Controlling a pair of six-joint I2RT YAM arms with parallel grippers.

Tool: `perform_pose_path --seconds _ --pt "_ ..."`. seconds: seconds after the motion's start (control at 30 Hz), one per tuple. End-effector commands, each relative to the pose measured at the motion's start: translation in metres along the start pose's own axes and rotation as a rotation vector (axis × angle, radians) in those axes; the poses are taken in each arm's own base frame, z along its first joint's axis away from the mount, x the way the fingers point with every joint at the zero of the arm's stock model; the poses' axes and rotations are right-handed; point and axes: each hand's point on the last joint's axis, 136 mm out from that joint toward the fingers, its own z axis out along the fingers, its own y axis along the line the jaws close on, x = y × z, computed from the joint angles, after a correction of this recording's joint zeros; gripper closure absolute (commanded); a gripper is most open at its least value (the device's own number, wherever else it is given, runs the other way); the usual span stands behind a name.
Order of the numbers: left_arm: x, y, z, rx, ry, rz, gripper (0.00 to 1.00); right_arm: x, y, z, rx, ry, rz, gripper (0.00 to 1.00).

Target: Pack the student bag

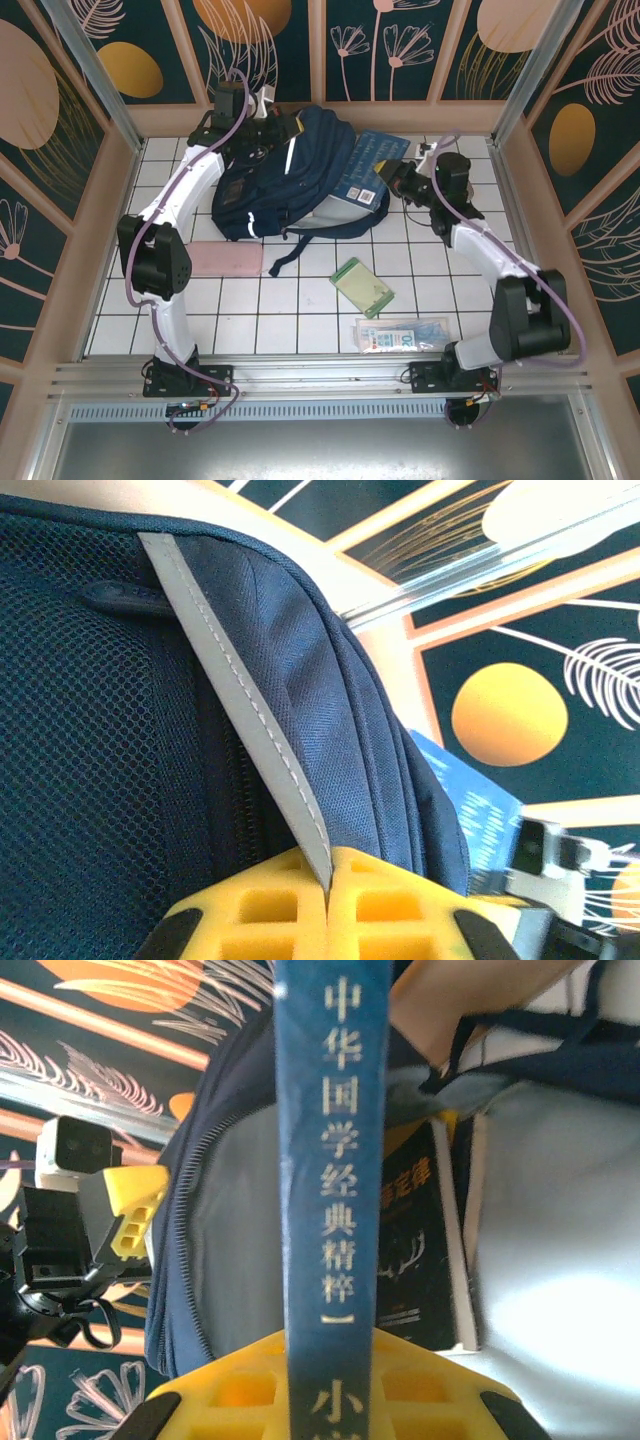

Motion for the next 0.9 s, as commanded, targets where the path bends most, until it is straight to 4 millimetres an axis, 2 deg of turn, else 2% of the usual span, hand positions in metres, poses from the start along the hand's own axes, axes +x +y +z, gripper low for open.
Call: perform_pose_path --seconds 0.0,0.23,0.53,0.77,0.87 --pt "-0.025 -0.107 -0.051 0.279 -0.111 0.207 1.0 0.002 0.023 0.015 -0.159 0.073 0.009 1.0" --pt "-0.024 -0.112 -0.052 0.314 -0.104 0.187 1.0 0.014 0.009 0.054 -0.162 0.086 0.101 1.0" --pt "-0.022 -0.108 -0.05 0.321 -0.096 0.162 1.0 0.034 0.011 0.115 -0.174 0.136 0.123 1.0" --pt "-0.025 -0.108 -0.051 0.316 -0.105 0.156 1.0 0.053 0.001 0.177 -0.194 0.218 0.189 1.0" --pt "-0.026 -0.104 -0.049 0.309 -0.106 0.152 1.0 0.066 -0.013 0.203 -0.153 0.232 0.214 1.0"
